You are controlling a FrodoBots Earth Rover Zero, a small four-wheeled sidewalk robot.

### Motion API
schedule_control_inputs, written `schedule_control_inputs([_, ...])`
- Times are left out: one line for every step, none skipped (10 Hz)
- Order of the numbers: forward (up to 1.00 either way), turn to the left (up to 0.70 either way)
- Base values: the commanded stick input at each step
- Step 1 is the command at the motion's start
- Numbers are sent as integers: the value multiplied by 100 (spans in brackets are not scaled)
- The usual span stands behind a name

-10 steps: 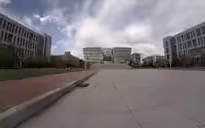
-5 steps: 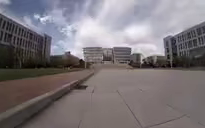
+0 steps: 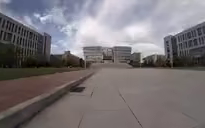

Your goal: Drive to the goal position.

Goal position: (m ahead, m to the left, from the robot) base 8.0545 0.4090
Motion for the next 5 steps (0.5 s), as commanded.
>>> schedule_control_inputs([70,0])
schedule_control_inputs([70,0])
schedule_control_inputs([70,0])
schedule_control_inputs([70,0])
schedule_control_inputs([70,0])
